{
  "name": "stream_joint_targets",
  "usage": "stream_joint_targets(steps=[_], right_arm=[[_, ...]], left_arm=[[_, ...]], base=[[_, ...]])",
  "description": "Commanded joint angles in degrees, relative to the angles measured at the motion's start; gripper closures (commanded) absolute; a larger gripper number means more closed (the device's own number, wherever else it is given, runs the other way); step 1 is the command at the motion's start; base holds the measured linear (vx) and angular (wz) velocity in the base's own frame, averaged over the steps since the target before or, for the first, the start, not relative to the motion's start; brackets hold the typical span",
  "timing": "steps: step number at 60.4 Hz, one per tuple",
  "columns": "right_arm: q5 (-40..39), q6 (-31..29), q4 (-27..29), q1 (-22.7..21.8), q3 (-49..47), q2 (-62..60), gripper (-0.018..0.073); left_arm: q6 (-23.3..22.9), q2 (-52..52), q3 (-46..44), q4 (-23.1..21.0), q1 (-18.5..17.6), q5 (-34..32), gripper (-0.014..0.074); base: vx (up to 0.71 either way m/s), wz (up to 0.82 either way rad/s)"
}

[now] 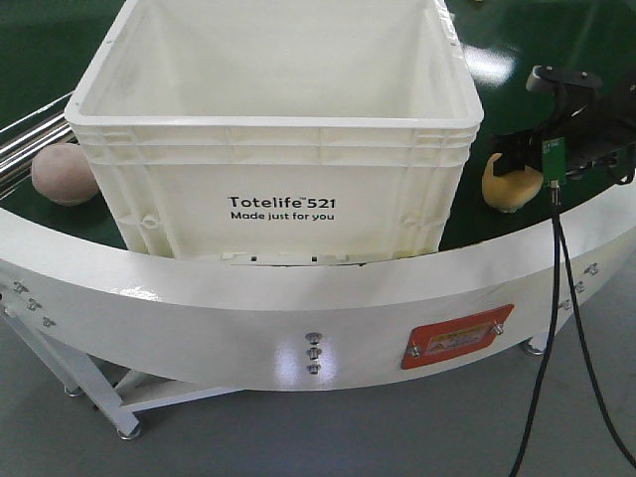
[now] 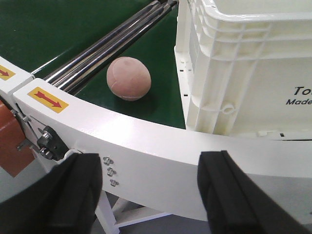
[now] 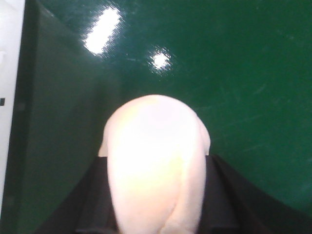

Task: Place moving items into box and shelve
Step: 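Lift the yellow toy with the right gripper and drop it into the tote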

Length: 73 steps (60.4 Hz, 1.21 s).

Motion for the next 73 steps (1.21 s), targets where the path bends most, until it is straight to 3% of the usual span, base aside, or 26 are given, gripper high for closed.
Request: stream_joint_targets(steps=[1, 16, 23, 36, 51, 58, 73], right_arm=[[-3.0, -2.4, -0.6, -0.2, -1.9, -6.0, 0.0255], [-8.6, -7.8, -0.7, 0.6, -1.9, -18.2, 0.0254], [-12.1, -10.4, -0.7, 3.5, -1.9, -23.9, 0.0254], [-19.7, -12.4, -0.5, 13.9, -1.9, -30.8, 0.0254], [-23.6, -12.3, -0.5, 26.1, -1.8, -28.5, 0.0246], [-23.8, -12.3, -0.5, 28.8, -1.8, -25.5, 0.0166], [-23.3, -11.9, 2.6, 29.0, -1.8, -23.9, -0.0141]], left_arm=[[-0.4, 0.6, -1.8, -0.2, 0.2, -4.4, 0.0058], [-0.4, 0.6, -1.8, -0.2, 0.2, -4.4, 0.0058], [-0.4, 0.6, -1.8, -0.2, 0.2, -4.4, 0.0058], [-0.4, 0.6, -1.8, -0.2, 0.2, -4.4, 0.0058], [-0.4, 0.6, -1.8, -0.2, 0.2, -4.4, 0.0058], [-0.4, 0.6, -1.8, -0.2, 0.2, -4.4, 0.0058], [-0.4, 0.6, -1.8, -0.2, 0.2, -4.4, 0.0058]], base=[[0.0, 0.0], [0.0, 0.0], [0.0, 0.0], [0.0, 0.0], [0.0, 0.0], [0.0, 0.0], [0.0, 0.0]])
